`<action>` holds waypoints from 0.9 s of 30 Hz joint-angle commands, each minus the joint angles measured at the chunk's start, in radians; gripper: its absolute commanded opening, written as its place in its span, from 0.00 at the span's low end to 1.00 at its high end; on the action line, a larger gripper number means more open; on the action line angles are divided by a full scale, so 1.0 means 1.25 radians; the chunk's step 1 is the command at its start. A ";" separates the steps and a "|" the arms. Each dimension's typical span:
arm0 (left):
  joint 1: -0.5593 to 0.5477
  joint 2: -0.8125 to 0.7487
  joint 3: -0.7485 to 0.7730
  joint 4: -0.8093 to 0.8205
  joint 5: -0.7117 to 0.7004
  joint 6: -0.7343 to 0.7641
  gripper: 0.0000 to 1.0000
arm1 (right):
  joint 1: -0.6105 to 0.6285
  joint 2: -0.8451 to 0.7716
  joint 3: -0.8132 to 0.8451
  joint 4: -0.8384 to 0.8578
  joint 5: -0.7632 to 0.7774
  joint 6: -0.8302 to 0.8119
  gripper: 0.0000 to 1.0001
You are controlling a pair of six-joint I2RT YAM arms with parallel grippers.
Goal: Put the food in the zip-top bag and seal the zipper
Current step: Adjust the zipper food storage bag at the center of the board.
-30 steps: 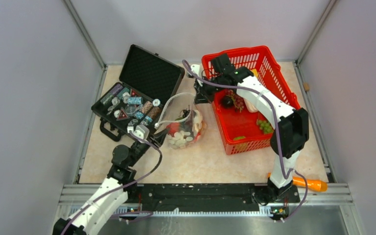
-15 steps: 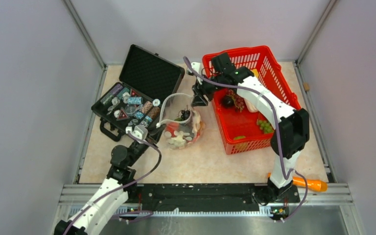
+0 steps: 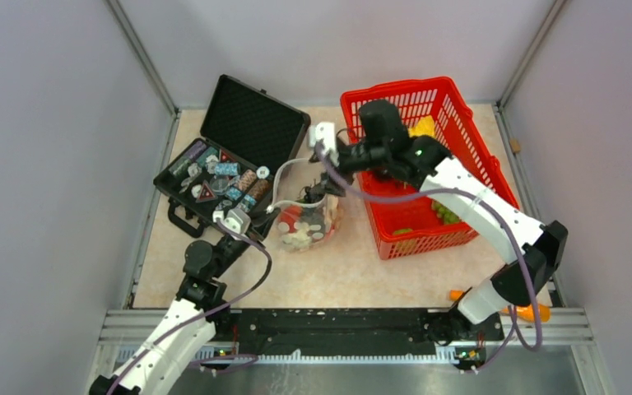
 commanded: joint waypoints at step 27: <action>0.004 0.040 0.055 0.010 0.075 -0.004 0.00 | 0.212 0.214 0.173 -0.081 -0.063 -0.283 0.51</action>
